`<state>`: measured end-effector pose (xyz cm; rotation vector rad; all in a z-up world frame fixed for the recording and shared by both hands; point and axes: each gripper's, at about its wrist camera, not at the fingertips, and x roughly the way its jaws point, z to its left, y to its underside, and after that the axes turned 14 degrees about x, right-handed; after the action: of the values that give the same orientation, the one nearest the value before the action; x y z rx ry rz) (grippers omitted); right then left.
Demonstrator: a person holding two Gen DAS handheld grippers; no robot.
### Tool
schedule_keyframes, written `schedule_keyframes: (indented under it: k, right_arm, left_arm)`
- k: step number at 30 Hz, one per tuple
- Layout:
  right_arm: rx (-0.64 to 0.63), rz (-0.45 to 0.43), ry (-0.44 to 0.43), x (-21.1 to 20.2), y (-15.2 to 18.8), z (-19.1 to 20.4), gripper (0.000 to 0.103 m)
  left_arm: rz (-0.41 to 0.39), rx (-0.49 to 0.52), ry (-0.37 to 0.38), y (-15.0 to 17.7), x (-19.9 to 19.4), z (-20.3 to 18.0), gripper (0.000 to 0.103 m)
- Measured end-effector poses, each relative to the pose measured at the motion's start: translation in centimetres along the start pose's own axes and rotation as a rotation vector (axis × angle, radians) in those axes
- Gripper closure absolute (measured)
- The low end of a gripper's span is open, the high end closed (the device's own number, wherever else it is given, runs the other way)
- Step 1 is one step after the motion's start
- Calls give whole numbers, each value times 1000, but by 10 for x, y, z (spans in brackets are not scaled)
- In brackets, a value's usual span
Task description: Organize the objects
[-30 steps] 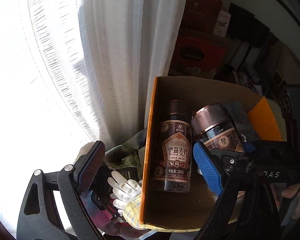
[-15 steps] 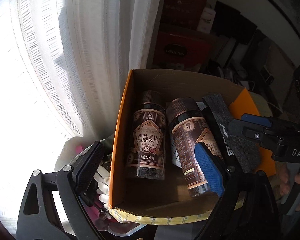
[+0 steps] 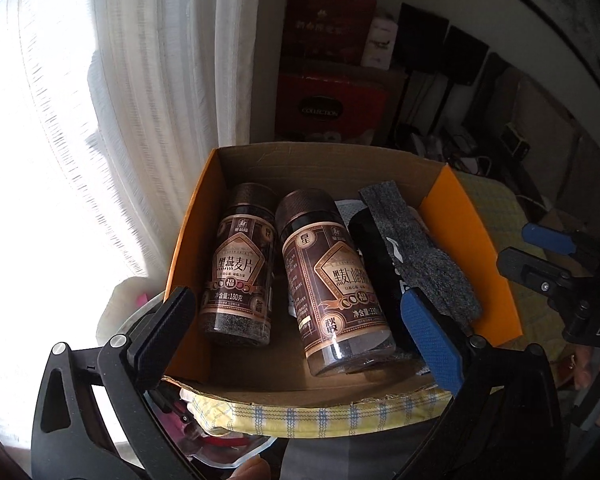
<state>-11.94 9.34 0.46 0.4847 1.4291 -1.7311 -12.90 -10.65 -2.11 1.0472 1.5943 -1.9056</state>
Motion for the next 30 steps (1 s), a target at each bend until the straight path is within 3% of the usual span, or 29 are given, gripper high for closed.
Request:
schedule_keyframes:
  k: [7,16,22,30]
  right_arm:
    - [20,-67,29,-29,15,-15,1]
    - [57,-140,113,-62,35,-45,1]
    - [73,-192,183,-77,48,-63,1]
    - [111,-221,221,-95,72,-78,1]
  left_arm:
    - [9,6,33,10,-7,-19,0]
    - [-44,-13,25,11,-19,-40,0]
    - [-88,-29,-55,19,-26,-54,0]
    - [-90,-39,-14,36,-31,-78,0]
